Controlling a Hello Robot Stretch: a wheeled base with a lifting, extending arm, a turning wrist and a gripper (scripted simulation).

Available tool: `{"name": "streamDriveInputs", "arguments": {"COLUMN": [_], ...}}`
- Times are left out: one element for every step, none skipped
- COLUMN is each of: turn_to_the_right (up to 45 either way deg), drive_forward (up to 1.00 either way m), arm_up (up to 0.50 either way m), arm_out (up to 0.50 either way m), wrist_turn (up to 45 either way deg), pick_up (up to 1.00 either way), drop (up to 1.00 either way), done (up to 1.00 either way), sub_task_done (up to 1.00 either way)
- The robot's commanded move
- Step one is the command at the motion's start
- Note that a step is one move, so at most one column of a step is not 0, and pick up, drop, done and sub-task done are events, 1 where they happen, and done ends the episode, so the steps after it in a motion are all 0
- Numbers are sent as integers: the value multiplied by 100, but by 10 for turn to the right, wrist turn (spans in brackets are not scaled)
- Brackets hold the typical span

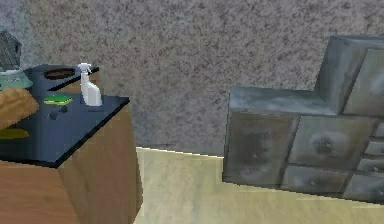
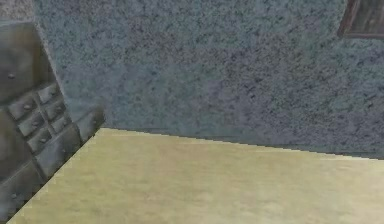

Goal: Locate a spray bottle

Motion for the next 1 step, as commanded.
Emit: {"name": "streamDriveInputs", "arguments": {"turn_to_the_right": [30], "drive_forward": [0], "arm_up": [0], "arm_out": [0], "wrist_turn": [0], "pick_up": [0], "drop": [0], "done": [0], "sub_task_done": [0]}}
